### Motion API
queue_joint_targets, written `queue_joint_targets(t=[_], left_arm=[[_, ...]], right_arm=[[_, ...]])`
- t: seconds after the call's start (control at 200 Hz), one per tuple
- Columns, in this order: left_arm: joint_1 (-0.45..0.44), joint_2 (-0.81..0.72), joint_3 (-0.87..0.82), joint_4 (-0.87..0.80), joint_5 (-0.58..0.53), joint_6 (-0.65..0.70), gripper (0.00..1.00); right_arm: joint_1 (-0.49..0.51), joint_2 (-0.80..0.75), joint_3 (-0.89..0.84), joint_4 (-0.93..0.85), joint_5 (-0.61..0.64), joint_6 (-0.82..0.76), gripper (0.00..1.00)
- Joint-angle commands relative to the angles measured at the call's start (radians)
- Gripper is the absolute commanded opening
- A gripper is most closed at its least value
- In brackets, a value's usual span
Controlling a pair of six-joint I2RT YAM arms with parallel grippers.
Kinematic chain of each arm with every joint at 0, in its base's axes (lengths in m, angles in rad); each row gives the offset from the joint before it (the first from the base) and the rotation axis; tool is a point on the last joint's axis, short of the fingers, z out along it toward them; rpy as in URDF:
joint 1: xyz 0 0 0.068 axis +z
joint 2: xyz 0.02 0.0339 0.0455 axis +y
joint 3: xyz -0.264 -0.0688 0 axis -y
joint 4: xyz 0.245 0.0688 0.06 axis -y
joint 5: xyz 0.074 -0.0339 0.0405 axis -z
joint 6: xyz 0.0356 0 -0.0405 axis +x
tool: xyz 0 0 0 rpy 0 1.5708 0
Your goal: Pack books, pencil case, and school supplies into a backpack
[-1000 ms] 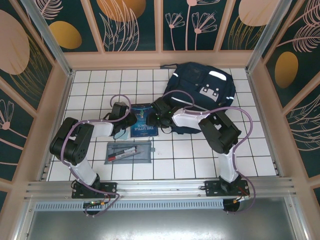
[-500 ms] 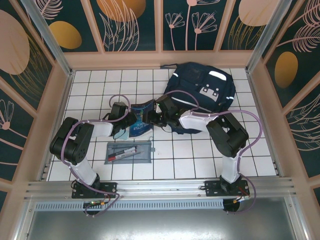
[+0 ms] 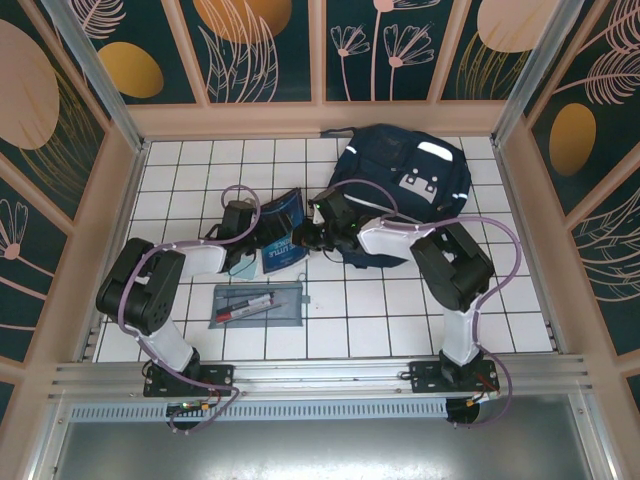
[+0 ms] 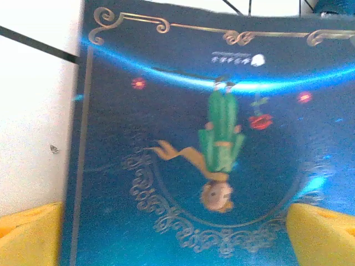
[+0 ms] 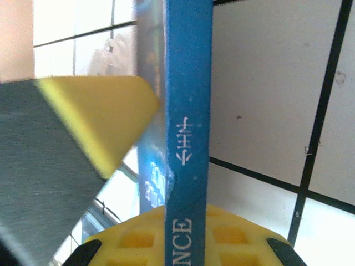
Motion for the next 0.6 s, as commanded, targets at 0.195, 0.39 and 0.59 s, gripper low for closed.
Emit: queue_joint_targets(t=[0.195,0.39,0.59], left_arm=[[0.003,-0.136,0.115,0.053,0.189,0.038,0.99],[0.003,-0.157,0.124,0.33,0.409,-0.051,0.99],[0.003,-0.101,0.095,0.684,0.578,-0.222,0.99]], right_arm=[[-0.17,-0.298,0.02,-0.096,-0.161,-0.137,0.0],[-0.262,-0.419,-0.021,-0.052,-0.273,-0.135,0.0],[-0.306,-0.469,-0.074,0.045,-0.384,-0.112,0.0]])
